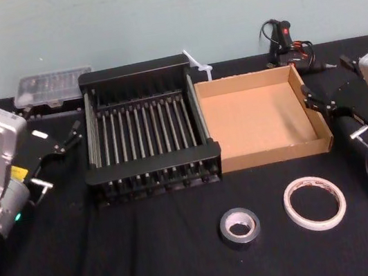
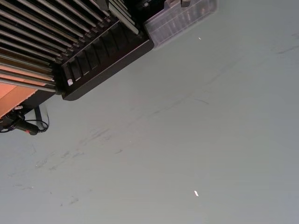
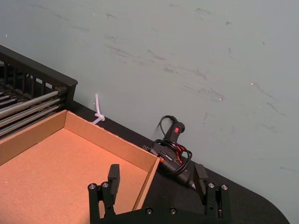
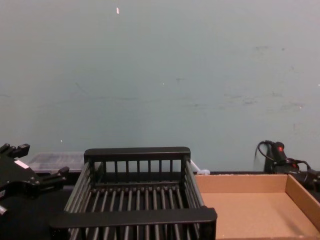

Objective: Pick up the white tape and place it into the black box , Pick up the silver tape and place it into the brown box.

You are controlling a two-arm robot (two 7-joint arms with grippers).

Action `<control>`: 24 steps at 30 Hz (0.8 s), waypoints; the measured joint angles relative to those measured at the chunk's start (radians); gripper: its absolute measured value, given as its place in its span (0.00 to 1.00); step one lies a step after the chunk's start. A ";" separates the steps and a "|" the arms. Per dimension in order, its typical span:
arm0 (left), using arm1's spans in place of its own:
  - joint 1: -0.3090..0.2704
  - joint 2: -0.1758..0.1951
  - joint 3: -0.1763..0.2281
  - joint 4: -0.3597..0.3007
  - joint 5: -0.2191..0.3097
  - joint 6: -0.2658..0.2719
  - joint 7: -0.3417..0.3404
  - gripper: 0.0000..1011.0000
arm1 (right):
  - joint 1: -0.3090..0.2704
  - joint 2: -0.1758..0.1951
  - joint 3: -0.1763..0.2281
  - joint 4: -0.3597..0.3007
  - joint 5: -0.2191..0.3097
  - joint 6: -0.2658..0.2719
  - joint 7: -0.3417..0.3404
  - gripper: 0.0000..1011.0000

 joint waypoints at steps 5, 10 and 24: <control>0.000 0.000 0.000 0.000 0.000 0.000 0.000 0.99 | 0.000 0.000 0.000 0.000 0.000 0.000 0.000 0.99; 0.000 0.000 0.000 0.000 0.000 0.000 0.000 0.99 | 0.000 0.000 0.000 0.000 0.000 0.000 0.000 0.99; 0.000 0.000 0.000 0.000 0.000 0.000 0.000 0.99 | 0.000 0.000 0.000 0.000 0.000 0.000 0.000 0.99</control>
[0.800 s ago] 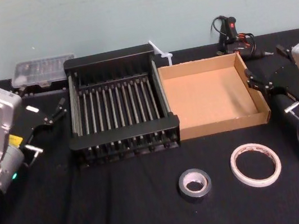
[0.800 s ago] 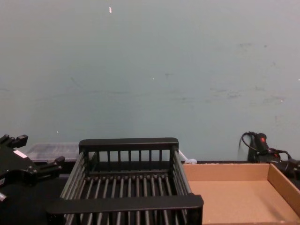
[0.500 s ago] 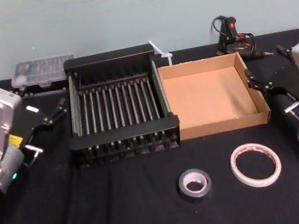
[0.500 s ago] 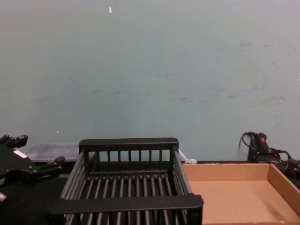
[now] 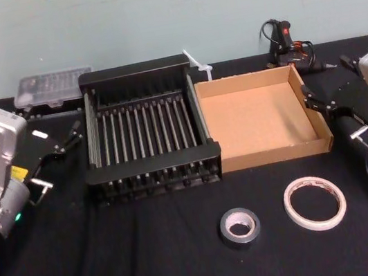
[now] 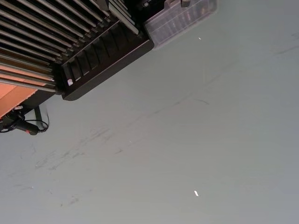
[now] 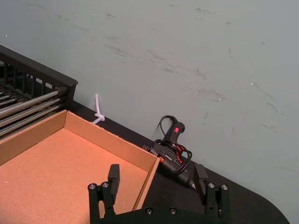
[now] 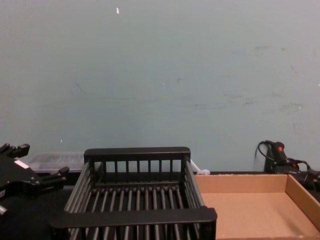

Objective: Pick up the white tape and place it into the black box , Pick up the silver tape and place it into the brown box.

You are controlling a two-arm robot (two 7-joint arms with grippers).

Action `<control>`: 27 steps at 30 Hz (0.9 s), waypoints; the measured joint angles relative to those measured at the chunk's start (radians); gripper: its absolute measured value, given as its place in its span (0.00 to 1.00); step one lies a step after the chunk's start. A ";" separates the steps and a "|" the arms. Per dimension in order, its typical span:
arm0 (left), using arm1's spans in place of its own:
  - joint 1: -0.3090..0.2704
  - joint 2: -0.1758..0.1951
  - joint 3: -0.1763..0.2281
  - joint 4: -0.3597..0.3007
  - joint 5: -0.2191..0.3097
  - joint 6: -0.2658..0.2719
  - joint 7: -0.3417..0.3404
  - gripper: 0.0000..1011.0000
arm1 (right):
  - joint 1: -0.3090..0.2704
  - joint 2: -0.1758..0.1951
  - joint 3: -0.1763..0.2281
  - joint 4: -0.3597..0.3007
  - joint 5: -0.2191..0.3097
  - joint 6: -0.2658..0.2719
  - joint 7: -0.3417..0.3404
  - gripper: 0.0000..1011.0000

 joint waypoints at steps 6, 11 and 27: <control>0.000 0.000 0.000 0.000 0.000 0.000 0.000 0.99 | 0.000 0.000 0.000 0.000 0.000 0.000 0.000 0.99; 0.000 0.000 0.000 0.000 0.000 0.000 0.000 0.99 | 0.000 0.000 0.000 0.000 0.000 0.000 0.000 0.99; 0.000 0.000 0.000 0.000 0.000 0.000 0.000 0.99 | -0.006 0.000 0.015 -0.008 -0.001 0.001 0.034 0.99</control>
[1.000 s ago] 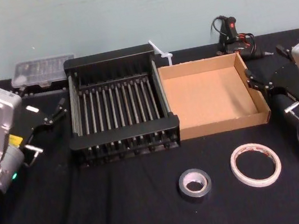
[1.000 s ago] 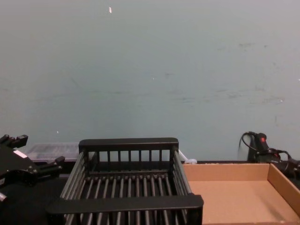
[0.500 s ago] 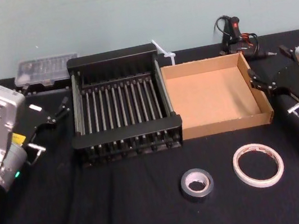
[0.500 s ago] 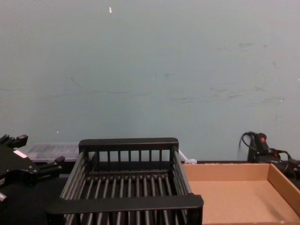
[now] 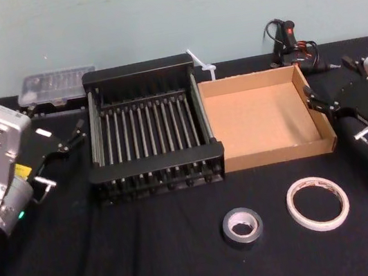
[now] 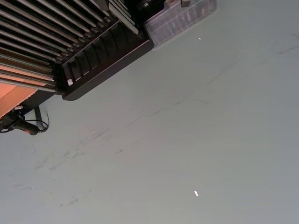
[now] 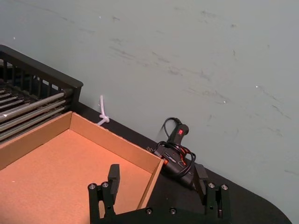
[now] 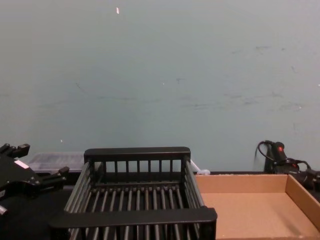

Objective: Pick up the white tape and place it into the black box , Pick up the silver tape and place it into the brown box.

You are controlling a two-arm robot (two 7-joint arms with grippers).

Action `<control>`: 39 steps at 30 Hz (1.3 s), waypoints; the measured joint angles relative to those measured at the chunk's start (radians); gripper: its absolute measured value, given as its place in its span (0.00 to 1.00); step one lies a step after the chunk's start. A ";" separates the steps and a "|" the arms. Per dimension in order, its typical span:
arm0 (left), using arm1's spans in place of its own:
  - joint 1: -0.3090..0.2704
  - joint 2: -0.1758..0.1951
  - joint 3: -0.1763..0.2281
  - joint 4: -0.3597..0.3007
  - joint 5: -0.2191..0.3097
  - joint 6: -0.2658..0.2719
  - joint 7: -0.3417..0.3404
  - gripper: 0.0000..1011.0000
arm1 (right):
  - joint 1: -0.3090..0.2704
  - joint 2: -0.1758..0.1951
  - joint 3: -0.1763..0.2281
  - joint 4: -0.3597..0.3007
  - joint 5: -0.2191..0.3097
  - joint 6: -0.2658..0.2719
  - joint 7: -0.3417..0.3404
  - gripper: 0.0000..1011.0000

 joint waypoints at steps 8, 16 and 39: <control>0.000 0.000 0.000 0.000 0.000 0.000 0.000 0.99 | -0.053 0.010 0.048 -0.072 0.028 0.020 0.012 0.99; 0.000 0.000 0.000 0.000 0.000 0.000 0.000 0.99 | -0.138 0.041 0.110 -0.178 0.076 0.060 0.020 0.99; 0.000 0.000 0.000 0.000 0.000 0.000 0.000 0.99 | -0.420 0.155 0.267 -0.447 0.188 0.219 0.103 0.99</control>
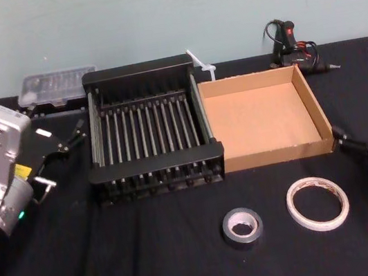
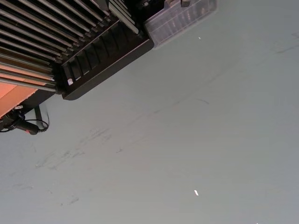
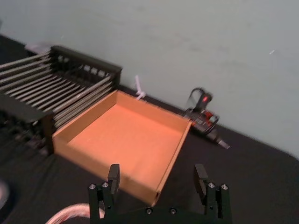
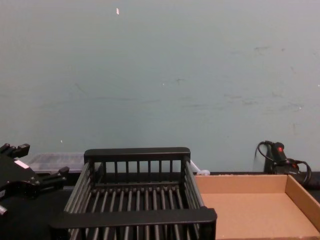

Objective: Pick up the white tape and place it into the black box , Pick up the silver tape and place it into the brown box.

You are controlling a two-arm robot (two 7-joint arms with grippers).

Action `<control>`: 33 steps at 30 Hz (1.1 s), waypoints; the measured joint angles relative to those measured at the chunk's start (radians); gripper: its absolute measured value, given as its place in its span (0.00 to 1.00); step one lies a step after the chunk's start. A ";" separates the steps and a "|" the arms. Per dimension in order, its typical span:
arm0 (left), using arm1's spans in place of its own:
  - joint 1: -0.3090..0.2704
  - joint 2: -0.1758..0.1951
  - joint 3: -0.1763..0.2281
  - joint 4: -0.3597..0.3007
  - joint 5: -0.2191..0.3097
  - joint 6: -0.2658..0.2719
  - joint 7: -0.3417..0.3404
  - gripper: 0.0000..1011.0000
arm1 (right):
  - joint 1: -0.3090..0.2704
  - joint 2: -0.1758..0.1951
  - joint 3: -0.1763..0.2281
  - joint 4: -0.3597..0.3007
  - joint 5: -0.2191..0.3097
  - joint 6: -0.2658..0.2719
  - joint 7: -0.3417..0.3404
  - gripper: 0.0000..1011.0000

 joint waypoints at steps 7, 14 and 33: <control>0.000 0.000 0.000 0.000 0.000 0.000 0.000 0.99 | -0.016 0.011 0.001 -0.009 0.025 0.076 0.049 0.99; 0.000 0.000 0.000 0.000 0.000 0.000 0.000 0.99 | 0.001 0.002 -0.019 0.014 0.025 0.144 0.079 0.99; 0.000 0.000 0.000 0.000 0.000 0.000 0.000 0.99 | 0.072 -0.051 -0.074 0.096 -0.032 0.236 0.146 0.99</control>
